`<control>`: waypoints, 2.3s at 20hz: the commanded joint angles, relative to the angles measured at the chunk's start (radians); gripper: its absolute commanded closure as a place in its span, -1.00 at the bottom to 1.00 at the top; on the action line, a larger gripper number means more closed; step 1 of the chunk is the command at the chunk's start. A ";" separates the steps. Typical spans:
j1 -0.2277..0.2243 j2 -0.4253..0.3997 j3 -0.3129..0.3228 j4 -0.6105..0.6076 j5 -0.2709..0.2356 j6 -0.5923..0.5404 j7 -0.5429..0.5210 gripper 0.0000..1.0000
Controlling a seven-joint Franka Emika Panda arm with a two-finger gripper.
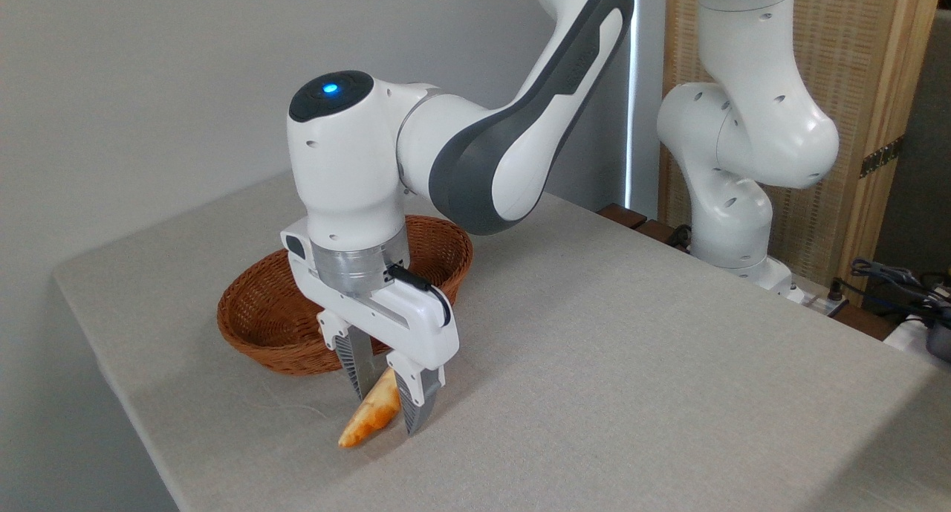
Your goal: Put bread into the basket
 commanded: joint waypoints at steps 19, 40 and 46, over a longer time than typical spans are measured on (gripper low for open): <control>0.000 -0.005 -0.001 0.026 -0.003 0.010 0.014 0.35; -0.003 -0.097 -0.252 0.169 -0.147 -0.159 -0.022 -0.23; -0.006 -0.088 -0.275 0.167 -0.145 -0.238 -0.037 -1.00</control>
